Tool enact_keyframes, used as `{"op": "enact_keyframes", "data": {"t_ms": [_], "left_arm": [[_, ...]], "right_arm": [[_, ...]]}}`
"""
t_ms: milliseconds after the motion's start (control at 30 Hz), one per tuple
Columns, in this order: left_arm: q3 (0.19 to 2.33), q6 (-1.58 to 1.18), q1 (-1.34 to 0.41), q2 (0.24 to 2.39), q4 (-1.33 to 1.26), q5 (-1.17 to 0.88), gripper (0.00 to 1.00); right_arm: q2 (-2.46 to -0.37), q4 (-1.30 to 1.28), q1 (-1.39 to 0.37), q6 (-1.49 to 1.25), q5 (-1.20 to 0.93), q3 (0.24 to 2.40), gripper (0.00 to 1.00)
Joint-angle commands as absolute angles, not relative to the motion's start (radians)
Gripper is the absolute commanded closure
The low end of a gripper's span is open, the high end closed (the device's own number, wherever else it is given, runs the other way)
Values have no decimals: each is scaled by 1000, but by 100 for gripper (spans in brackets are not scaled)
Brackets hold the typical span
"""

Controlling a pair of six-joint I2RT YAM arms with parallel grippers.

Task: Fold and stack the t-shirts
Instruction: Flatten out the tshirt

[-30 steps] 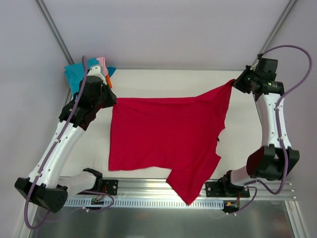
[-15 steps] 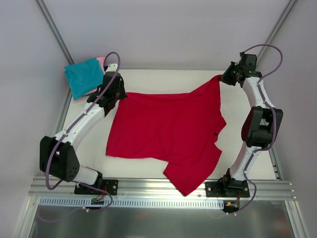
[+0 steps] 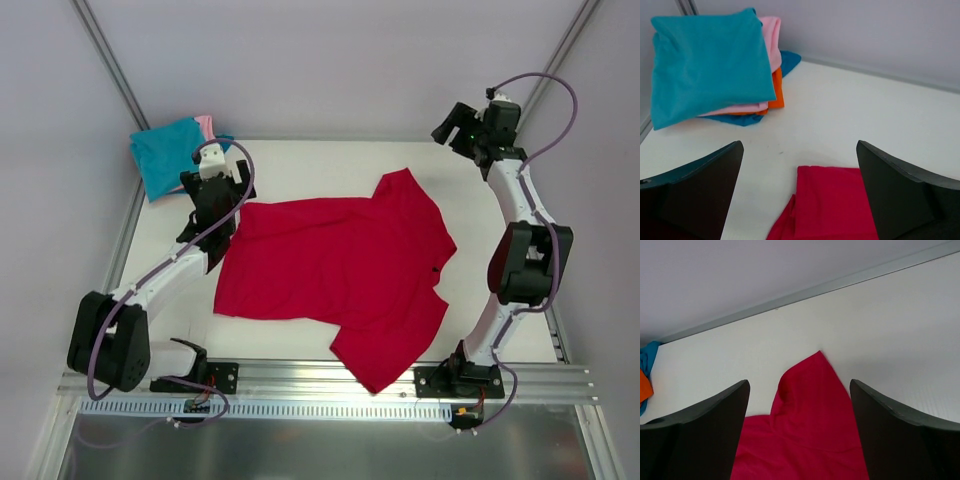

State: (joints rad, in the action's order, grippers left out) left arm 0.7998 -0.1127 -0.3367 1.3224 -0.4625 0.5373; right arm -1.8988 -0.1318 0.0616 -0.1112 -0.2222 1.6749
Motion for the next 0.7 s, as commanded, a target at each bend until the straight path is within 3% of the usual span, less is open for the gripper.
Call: {"op": "enact_keyframes", "data": {"t_ms": [0, 233, 333, 667], "left_arm": [[769, -97, -350, 1212, -646, 585, 1], [905, -398, -396, 1032, 123, 283, 1], [907, -459, -423, 1022, 308, 223, 1], [746, -589, -425, 902, 400, -55, 2]], "right_arm": [[-1721, -58, 57, -74, -176, 1617, 14], [-1409, -192, 2, -117, -204, 1321, 14], [-1280, -279, -46, -130, -244, 1183, 14], [-1157, -518, -86, -103, -322, 950, 15]]}}
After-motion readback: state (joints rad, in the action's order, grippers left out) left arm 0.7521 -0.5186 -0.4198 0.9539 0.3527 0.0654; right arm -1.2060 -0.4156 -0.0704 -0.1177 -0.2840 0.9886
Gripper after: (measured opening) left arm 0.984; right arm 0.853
